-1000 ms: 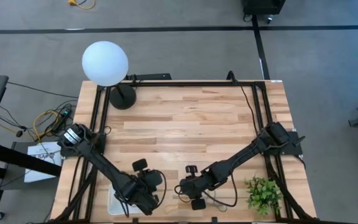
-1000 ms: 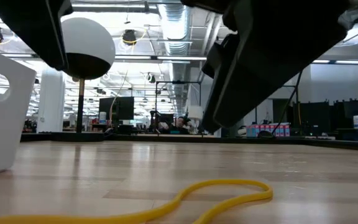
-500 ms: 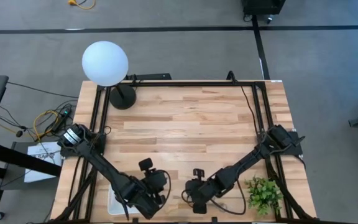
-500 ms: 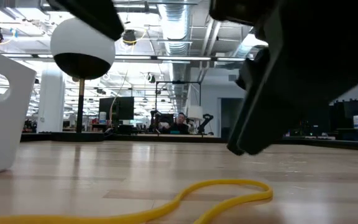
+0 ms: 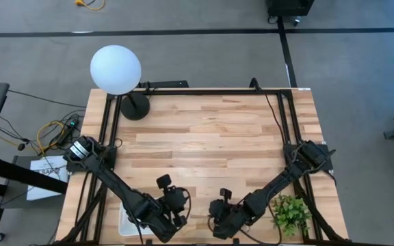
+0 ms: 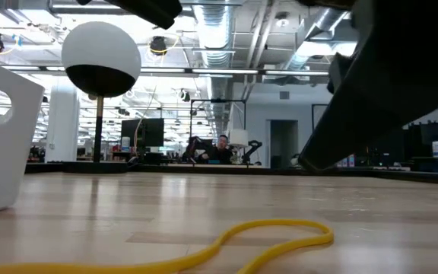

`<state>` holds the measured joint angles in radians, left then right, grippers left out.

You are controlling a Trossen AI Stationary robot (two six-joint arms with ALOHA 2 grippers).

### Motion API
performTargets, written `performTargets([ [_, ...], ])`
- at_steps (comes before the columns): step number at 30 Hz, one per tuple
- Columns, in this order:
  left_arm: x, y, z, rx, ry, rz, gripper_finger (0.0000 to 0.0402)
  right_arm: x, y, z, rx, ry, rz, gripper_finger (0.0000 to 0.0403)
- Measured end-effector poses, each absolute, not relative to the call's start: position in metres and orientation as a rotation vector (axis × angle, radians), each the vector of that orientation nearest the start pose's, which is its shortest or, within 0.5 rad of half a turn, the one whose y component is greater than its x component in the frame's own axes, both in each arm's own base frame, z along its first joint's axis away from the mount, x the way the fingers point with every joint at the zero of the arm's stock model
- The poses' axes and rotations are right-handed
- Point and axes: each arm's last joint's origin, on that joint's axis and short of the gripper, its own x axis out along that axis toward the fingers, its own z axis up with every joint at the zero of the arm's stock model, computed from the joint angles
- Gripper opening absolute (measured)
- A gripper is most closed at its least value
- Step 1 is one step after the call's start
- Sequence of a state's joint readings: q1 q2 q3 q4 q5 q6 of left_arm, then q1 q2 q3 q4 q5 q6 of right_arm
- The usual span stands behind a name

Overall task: Pick and place items into bin
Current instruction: Put the yellow rubber band into the bin

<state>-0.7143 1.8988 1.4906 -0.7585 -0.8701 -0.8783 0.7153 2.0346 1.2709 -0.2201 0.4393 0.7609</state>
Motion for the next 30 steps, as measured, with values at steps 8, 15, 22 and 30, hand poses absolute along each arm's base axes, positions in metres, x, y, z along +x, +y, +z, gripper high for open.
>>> performTargets([
  [8, 0.309, -0.238, 0.233, -0.018, 0.640, 0.461, 0.0109, 0.312, 0.268, 0.139, 0.209, 0.749, -0.126, 0.0106],
  [15, 0.309, -0.238, 0.233, -0.030, 0.638, 0.465, 0.0109, 0.315, 0.266, 0.125, 0.180, 0.773, -0.151, 0.0147],
  [22, 0.309, -0.238, 0.232, -0.034, 0.637, 0.467, 0.0109, 0.321, 0.259, 0.107, 0.132, 0.826, -0.161, 0.0172],
  [30, 0.309, -0.238, 0.232, -0.036, 0.642, 0.464, 0.0109, 0.327, 0.249, 0.106, 0.131, 0.839, -0.191, 0.0149],
])
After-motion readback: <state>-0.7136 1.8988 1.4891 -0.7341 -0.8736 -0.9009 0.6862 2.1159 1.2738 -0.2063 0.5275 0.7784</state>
